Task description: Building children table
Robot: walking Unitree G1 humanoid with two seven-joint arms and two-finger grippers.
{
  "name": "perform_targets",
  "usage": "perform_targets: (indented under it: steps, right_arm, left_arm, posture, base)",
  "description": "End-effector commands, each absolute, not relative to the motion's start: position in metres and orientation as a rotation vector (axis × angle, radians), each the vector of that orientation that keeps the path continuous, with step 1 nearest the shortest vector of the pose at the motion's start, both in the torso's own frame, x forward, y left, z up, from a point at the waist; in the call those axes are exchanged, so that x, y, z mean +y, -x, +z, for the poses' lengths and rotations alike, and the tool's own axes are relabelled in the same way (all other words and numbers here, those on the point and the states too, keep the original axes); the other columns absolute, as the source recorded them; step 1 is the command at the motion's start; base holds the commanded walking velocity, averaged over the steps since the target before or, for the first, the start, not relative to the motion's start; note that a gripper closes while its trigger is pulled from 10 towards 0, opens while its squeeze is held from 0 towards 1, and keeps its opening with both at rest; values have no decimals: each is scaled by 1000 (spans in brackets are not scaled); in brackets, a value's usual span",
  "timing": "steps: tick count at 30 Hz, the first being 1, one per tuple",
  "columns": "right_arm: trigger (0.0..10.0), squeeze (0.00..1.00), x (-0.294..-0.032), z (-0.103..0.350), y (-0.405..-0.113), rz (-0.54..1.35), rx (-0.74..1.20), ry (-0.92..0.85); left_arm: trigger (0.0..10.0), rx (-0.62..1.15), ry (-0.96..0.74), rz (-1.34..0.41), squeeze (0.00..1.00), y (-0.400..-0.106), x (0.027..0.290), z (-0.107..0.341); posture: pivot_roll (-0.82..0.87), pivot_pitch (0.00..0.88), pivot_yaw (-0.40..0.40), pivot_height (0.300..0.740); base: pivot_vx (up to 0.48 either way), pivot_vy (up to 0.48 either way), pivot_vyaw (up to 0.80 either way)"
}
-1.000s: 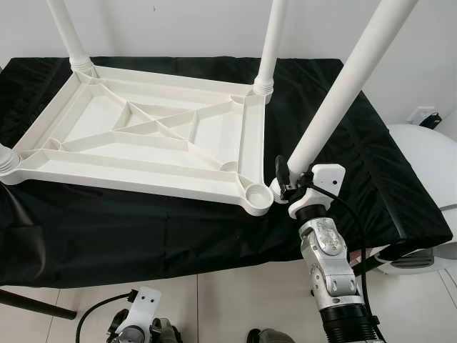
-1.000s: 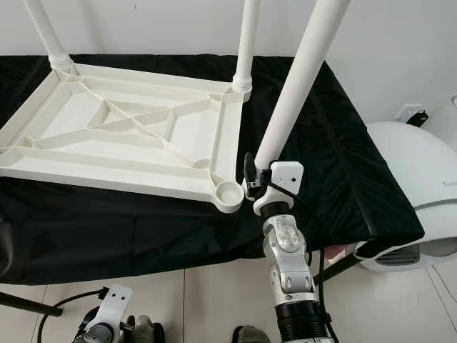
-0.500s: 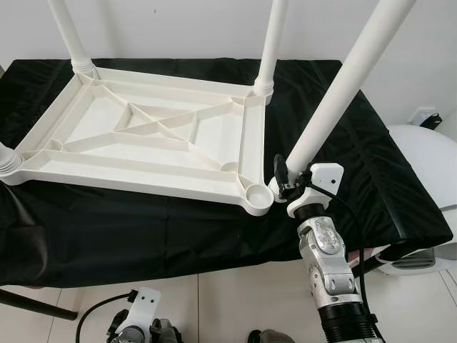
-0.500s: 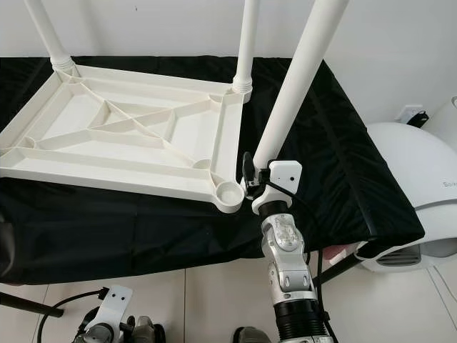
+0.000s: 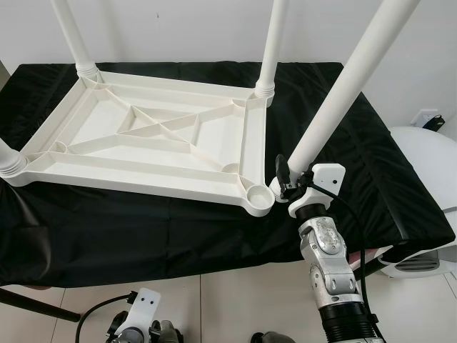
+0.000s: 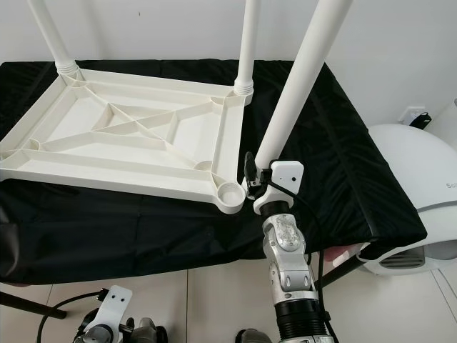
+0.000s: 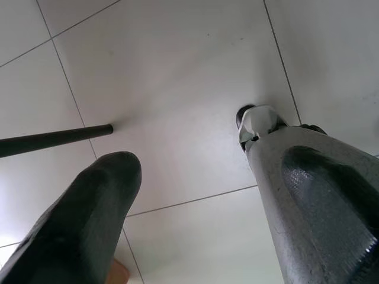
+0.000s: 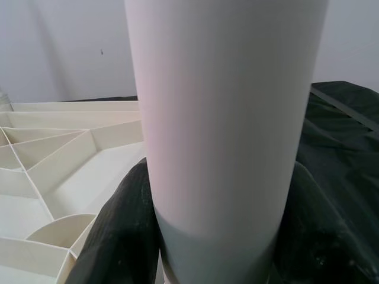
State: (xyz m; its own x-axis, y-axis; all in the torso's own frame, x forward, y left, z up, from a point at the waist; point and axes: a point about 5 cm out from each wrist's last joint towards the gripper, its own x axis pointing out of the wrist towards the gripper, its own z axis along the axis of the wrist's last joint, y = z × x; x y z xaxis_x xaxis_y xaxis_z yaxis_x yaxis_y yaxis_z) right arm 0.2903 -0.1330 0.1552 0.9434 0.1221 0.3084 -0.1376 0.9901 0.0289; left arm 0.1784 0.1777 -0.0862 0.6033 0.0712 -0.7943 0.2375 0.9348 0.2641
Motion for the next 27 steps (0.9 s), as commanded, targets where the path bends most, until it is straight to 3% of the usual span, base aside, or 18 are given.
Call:
perform_targets:
  steps: [1,27]
  right_arm:
    - [10000,0,-133,156,-291,135,-325,-48]
    - [10000,0,-137,159,-291,128,-333,-41]
  left_arm:
    - [10000,992,-337,-163,0,-164,176,-94]
    - [10000,984,-322,-161,0,-165,173,-93]
  posture:
    - [52,70,20,740]
    - [48,87,15,740]
  base:
    - [0,0,0]
    - [0,0,0]
